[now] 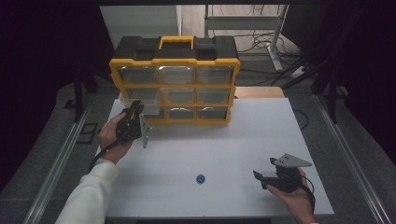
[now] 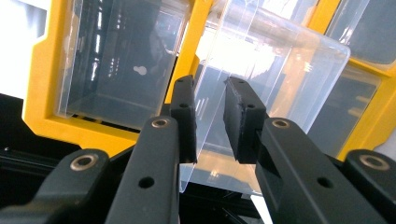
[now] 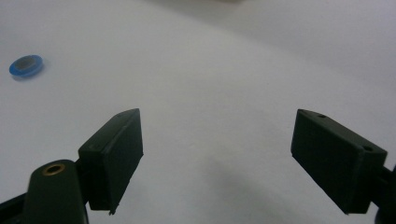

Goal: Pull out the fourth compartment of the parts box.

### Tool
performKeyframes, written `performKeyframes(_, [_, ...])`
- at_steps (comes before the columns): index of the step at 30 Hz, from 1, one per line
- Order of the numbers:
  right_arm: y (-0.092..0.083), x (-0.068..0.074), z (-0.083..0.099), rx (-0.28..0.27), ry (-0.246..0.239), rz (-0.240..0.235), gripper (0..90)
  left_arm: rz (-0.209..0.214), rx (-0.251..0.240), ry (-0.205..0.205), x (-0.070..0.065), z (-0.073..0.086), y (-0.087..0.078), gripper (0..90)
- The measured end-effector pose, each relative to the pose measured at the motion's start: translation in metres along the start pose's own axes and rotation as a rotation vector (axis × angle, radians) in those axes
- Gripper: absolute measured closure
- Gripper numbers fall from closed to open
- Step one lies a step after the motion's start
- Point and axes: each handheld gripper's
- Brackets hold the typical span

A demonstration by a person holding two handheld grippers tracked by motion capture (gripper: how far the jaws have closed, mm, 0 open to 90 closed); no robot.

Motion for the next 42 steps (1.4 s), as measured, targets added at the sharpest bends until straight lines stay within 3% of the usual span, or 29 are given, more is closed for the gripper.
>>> performKeyframes(42, [0.000, 0.000, 0.000, 0.004, -0.006, 0.010, 17.4, 0.000, -0.012, -0.018, -0.002, 0.005, -0.033, 74.8])
Point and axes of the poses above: each handheld gripper's, and its own axes: y roughly forward along the jaws, z roughly out of its underside, x roughly to its left, and after that the axes turned 6 degrees about -z, right-handed
